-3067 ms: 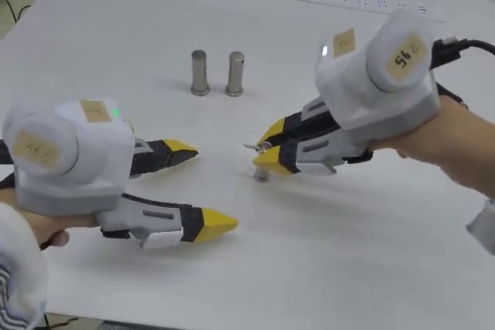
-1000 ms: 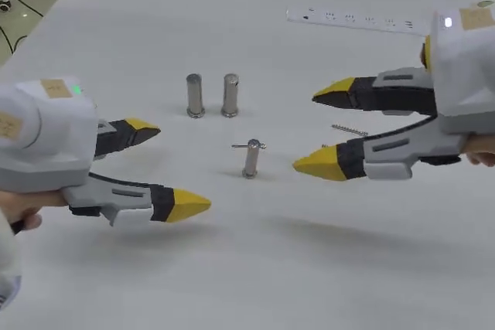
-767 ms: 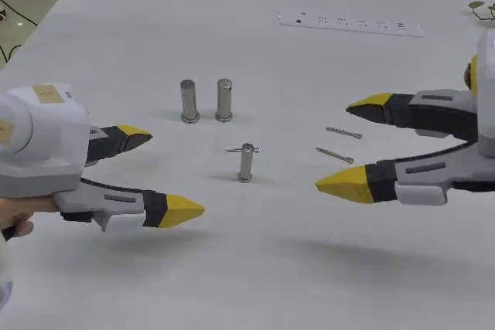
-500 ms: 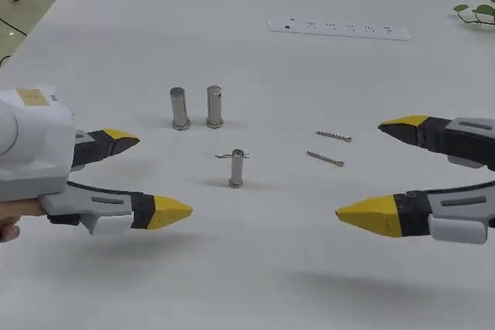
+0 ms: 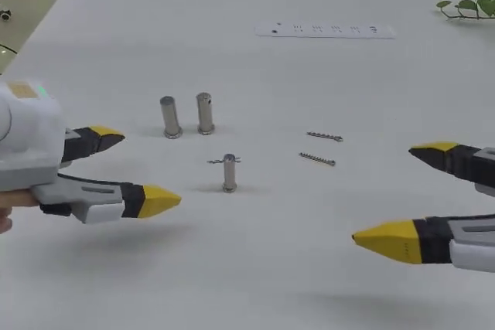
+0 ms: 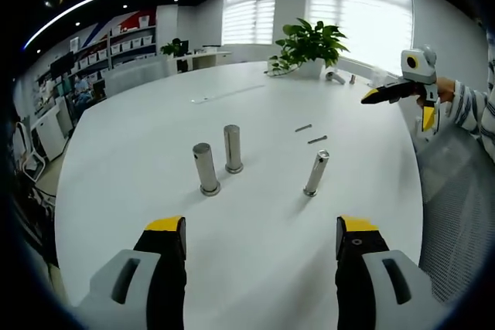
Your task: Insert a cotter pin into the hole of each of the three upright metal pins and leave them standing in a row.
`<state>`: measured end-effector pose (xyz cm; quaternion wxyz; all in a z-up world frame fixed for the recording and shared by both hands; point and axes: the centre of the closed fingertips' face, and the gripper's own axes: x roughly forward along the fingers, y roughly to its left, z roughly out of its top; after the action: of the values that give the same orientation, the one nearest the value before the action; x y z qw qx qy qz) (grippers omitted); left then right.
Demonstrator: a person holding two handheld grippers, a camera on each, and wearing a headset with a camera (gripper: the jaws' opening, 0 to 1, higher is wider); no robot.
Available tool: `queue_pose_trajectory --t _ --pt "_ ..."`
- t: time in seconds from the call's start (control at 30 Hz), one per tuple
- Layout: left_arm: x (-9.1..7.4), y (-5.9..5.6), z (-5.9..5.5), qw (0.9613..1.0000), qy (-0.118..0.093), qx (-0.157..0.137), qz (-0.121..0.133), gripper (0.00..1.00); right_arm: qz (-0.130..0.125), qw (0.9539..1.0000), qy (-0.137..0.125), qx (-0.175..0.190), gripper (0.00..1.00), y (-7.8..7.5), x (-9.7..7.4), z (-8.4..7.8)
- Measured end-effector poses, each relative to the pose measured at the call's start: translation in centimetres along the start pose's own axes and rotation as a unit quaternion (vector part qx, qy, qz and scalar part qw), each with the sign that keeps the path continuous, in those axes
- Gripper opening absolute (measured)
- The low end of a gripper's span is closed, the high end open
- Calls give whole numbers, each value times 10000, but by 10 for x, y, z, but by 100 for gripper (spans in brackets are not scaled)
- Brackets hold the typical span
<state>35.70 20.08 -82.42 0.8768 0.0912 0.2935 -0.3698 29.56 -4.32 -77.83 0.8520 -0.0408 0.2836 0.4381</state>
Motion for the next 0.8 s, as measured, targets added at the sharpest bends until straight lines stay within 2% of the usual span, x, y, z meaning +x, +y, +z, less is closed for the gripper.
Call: queue_pose_trajectory --t 0.07,0.17,0.33,0.63,0.8 --pt "0 10 5 10000 12 8 77 76 0 9999 -55 107 100 2 -3 -1" --pt "2 19 13 9999 -7 24 129 75 -51 9997 -101 232 100 2 -5 -5" --pt "12 27 21 9998 69 164 103 73 -68 9992 -137 377 100 5 -7 -8" --pt "40 32 27 9998 132 109 32 63 -102 9989 -41 457 100 5 -9 -16" --pt "54 31 28 9995 236 222 -67 56 15 9985 -90 539 100 9 -7 -14"
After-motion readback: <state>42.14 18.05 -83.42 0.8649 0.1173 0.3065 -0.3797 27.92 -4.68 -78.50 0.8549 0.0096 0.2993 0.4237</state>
